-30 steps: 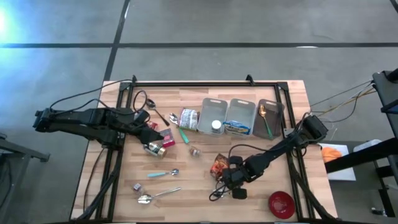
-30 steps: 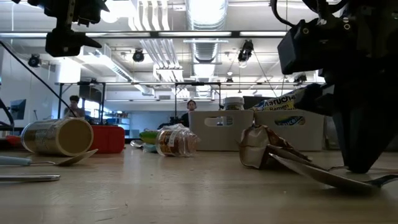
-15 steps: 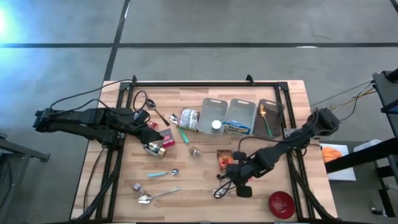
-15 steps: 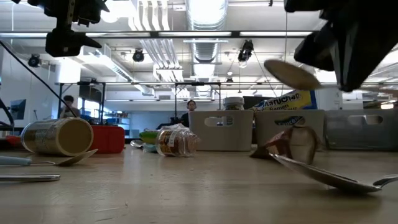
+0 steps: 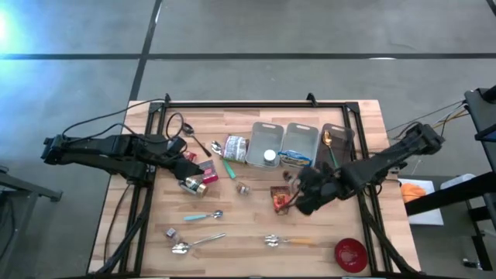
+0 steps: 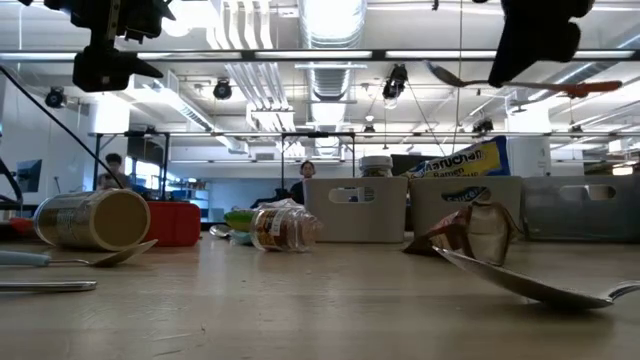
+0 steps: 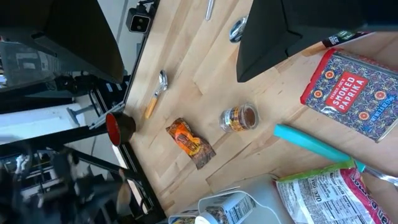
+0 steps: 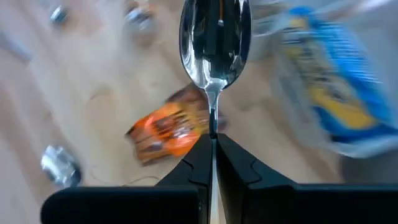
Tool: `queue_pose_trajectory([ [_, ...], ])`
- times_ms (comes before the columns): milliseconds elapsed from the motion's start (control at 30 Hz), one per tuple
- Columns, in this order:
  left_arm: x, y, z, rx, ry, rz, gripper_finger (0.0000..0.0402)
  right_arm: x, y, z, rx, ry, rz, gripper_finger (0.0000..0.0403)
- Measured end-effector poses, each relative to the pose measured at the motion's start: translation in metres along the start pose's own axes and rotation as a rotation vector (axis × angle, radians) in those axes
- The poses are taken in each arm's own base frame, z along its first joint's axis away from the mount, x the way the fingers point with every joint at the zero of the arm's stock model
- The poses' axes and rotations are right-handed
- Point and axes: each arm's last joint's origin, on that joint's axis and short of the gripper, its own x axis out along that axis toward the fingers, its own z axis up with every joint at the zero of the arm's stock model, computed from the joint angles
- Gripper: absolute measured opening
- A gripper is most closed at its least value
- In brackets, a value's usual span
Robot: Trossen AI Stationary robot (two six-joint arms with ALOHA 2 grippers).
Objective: Pick & Place Food Item
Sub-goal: Put the orange spoon into the black bin
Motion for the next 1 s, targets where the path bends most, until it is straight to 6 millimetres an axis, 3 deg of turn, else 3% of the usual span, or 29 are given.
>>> queue_pose_trajectory([
  [200,0.000,0.000,0.000,-0.007,0.000,0.000,0.0315,-0.026,-0.042,0.012,0.223,-0.065,-0.107,0.0008],
  [400,0.000,0.000,0.000,-0.011,0.000,0.000,0.0315,-0.037,-0.084,0.019,0.366,-0.066,-0.240,0.0008],
  [700,0.000,0.000,0.000,-0.011,0.000,-0.001,0.0315,-0.032,-0.128,0.023,0.382,-0.015,-0.309,0.0008],
  [1000,0.000,0.000,0.000,-0.011,0.000,-0.001,0.0315,-0.017,-0.162,0.003,0.462,0.056,-0.202,0.0008],
])
